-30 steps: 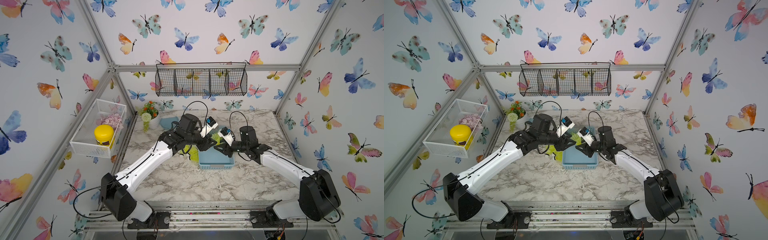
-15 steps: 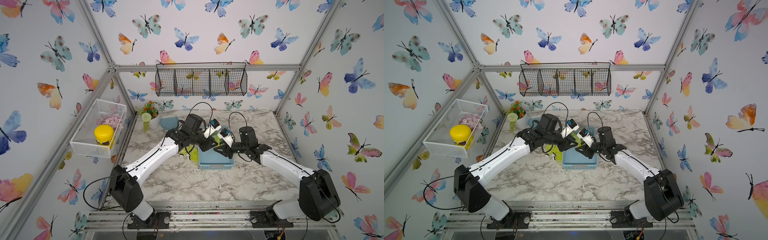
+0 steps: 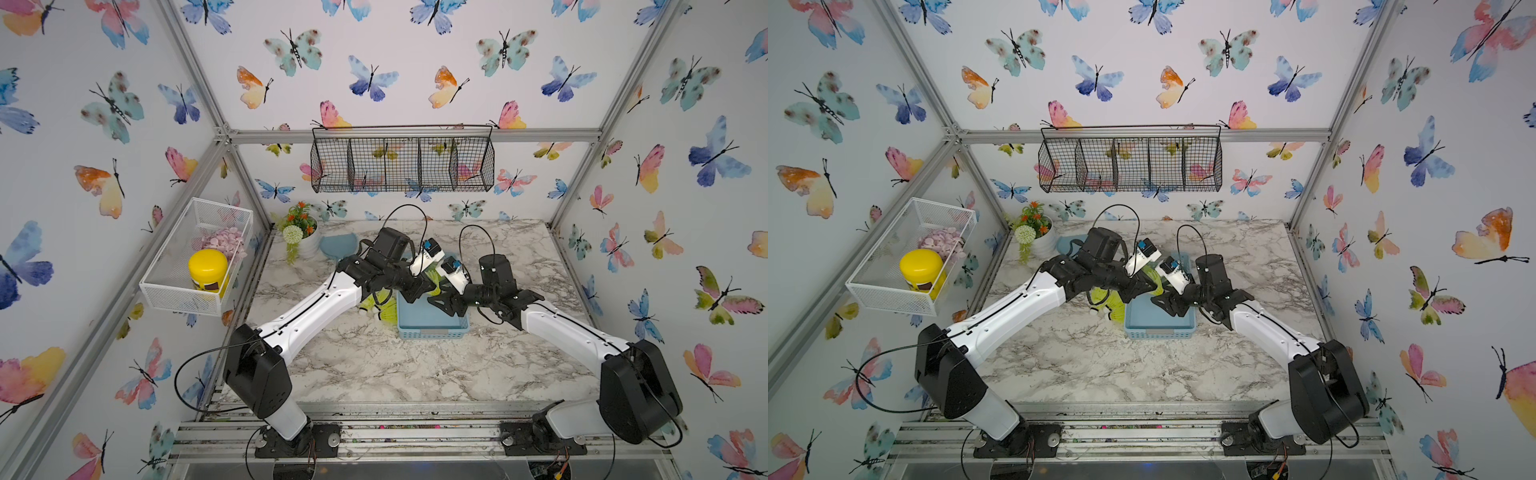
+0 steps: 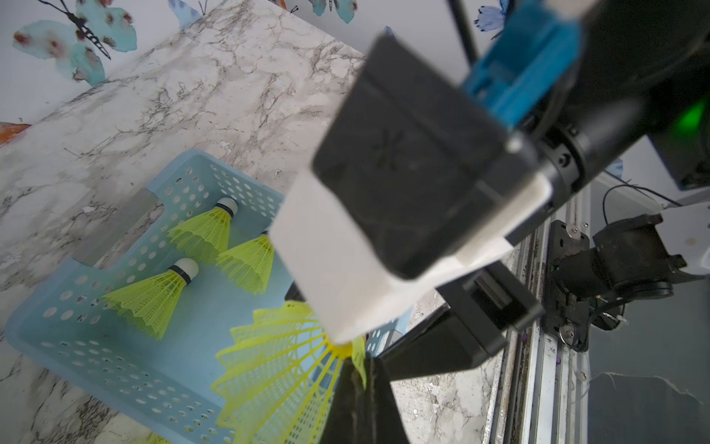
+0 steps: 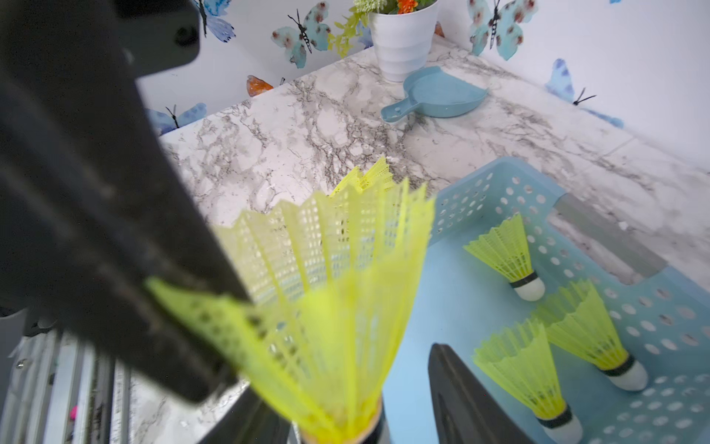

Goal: Put the shuttlecocks into the storage box
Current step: Place the shuttlecock in the storage box.

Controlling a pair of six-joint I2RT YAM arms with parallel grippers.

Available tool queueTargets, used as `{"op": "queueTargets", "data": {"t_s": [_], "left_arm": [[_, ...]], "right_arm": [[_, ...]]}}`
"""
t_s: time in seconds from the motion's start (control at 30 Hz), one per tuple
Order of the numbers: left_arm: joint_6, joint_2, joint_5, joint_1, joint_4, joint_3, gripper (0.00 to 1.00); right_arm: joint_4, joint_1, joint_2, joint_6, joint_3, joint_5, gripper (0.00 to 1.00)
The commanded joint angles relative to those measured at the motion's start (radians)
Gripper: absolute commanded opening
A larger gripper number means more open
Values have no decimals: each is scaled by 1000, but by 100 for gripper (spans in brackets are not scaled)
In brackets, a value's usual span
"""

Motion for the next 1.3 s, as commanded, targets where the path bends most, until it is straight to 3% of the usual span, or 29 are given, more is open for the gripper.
{"op": "queueTargets", "data": {"t_s": [0.0,0.27,0.43,0.67,0.93,1.27], "left_arm": [[-124,1,-100,9,79,-13,0],[-466,-53,-49,119,357,-195,0],[-620,-29,-87,137,409,-249,0],[-733,40,-86,137,434,-257,0],[-842,113,-78,135,479,-266,0],[-856,199,-145,107,503,-248,0]], "right_arm": [[79,4,-47,35,-57,139,67],[147,4,-120,80,-145,386,72],[163,3,-159,128,-166,497,73],[178,1,-178,176,-181,561,73],[176,0,-189,195,-190,551,73],[170,1,-225,205,-191,503,73]]}}
